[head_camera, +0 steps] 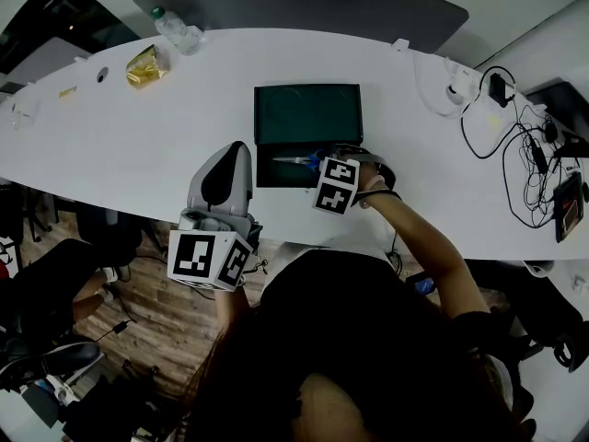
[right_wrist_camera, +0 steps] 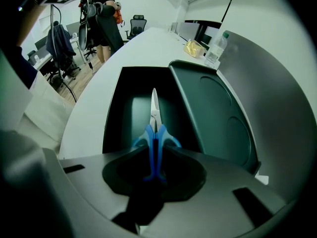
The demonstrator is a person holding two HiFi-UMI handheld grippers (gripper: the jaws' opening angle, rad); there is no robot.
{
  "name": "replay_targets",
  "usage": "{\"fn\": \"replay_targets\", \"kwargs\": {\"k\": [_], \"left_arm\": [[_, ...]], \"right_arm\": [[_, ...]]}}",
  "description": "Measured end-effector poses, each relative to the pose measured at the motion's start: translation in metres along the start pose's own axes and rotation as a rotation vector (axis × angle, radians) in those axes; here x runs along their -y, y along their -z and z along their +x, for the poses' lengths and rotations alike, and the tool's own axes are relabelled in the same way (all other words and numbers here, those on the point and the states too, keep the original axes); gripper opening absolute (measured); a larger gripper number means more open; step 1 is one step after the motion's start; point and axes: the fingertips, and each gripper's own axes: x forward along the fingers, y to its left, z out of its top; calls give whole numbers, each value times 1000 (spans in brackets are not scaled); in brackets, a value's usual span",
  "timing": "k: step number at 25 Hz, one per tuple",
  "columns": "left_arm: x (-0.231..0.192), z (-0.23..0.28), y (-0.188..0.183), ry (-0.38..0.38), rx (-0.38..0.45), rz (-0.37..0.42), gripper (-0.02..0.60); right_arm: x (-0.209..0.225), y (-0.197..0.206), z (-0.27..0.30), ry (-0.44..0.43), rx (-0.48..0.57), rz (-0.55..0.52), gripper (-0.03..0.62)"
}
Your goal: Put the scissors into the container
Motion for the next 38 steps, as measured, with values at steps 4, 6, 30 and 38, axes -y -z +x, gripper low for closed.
{"fn": "replay_targets", "kwargs": {"k": [4, 6, 30, 38], "left_arm": [[-1, 1, -1, 1, 5, -3, 11], [-1, 1, 0, 2, 3, -4, 11], [-3, 2, -2, 21, 11, -8, 11], [-3, 0, 0, 32, 12, 0, 11]], "right_arm": [[-2, 2, 1, -7, -24, -22, 92], [-3, 2, 2, -9, -34, -29, 92], [-4, 6, 3, -36, -70, -7, 109], [0, 1, -5, -15, -21, 63, 104]]}}
